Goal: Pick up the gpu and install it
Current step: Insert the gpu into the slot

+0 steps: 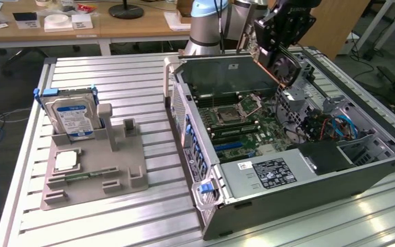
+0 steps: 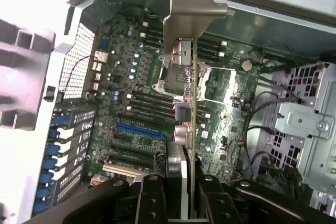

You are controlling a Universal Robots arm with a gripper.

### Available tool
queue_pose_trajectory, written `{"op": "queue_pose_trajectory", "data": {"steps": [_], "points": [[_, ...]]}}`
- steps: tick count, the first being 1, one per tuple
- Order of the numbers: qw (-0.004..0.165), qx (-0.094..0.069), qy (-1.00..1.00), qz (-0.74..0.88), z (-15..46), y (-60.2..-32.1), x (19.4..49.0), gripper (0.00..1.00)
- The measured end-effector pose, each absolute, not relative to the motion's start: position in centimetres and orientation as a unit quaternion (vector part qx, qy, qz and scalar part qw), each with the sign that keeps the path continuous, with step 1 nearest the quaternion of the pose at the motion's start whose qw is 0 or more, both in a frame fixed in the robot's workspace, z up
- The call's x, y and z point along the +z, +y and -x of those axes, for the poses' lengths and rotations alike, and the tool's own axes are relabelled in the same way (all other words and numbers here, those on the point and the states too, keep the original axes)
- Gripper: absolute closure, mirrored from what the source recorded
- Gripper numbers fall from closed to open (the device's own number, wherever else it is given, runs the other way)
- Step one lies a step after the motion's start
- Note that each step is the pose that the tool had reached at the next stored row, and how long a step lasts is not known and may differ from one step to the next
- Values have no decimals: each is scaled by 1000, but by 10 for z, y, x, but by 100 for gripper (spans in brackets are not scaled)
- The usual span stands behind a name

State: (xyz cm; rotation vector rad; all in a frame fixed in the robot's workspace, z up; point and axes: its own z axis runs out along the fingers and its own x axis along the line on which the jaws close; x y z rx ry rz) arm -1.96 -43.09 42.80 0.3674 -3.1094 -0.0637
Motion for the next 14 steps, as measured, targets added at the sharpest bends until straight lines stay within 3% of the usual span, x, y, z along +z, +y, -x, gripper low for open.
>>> {"op": "queue_pose_trajectory", "data": {"steps": [14], "points": [[7, -20, -977, -213, 20, -431, 428, 72]]}}
